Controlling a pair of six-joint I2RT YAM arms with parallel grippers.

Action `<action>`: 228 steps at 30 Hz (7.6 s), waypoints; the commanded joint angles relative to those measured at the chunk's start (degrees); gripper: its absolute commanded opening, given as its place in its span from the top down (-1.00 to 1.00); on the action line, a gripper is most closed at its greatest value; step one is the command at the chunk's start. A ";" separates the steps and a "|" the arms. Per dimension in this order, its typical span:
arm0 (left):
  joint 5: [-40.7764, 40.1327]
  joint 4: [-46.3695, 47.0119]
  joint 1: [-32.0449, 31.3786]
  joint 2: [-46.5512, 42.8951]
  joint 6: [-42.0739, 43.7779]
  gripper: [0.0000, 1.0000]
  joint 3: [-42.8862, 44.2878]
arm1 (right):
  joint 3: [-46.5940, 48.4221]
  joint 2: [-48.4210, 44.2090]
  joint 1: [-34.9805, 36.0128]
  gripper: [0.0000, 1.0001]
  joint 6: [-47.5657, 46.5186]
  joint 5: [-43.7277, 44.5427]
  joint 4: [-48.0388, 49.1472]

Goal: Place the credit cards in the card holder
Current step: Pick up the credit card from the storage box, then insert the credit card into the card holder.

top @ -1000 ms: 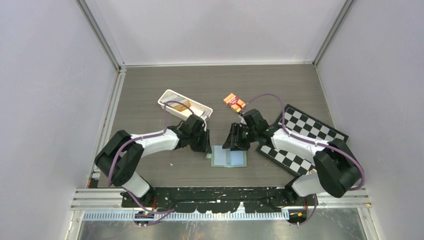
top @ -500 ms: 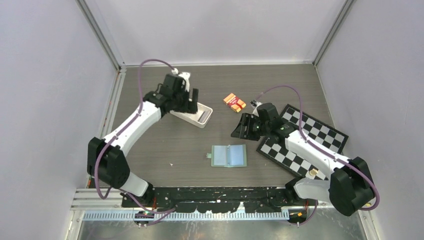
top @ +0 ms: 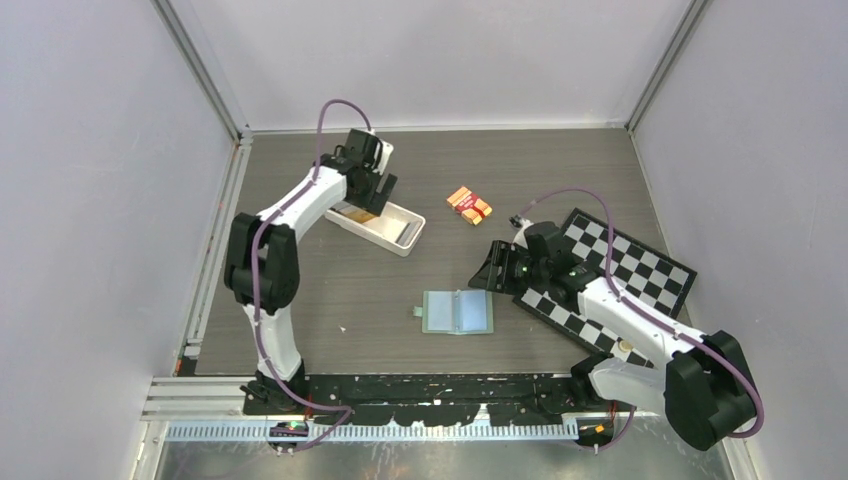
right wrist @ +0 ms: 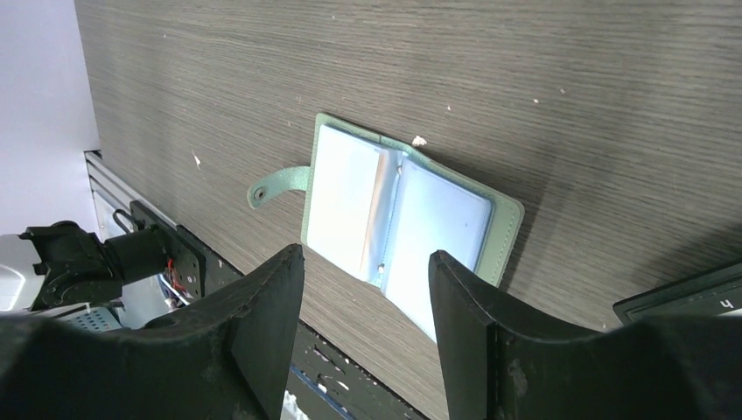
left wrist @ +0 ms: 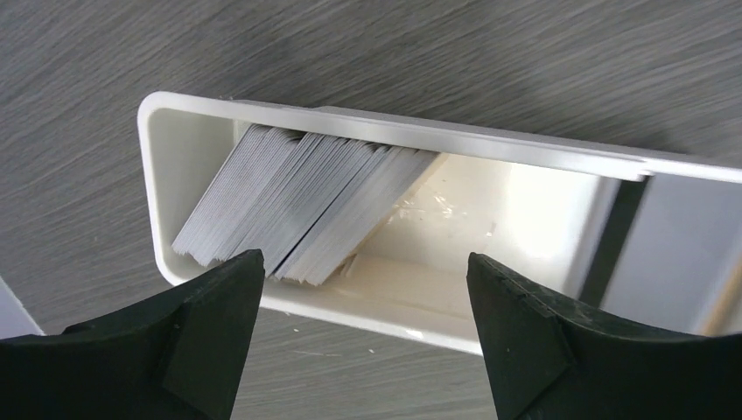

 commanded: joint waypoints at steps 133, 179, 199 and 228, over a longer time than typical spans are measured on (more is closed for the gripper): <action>26.65 19.13 -21.43 -22.82 -39.26 -0.21 -38.02 | -7.87 5.18 -2.58 0.99 4.36 -14.77 12.62; 17.28 14.40 -24.49 -11.92 -35.37 0.45 -35.18 | -9.18 18.65 -2.55 0.99 5.92 -18.53 24.85; 17.63 14.35 -24.49 -11.29 -35.25 0.62 -35.10 | -9.88 21.14 -2.46 0.99 6.18 -18.05 26.57; 18.86 14.58 -24.66 -10.82 -35.44 0.86 -34.76 | -9.15 22.65 -0.15 0.90 4.99 -14.26 25.05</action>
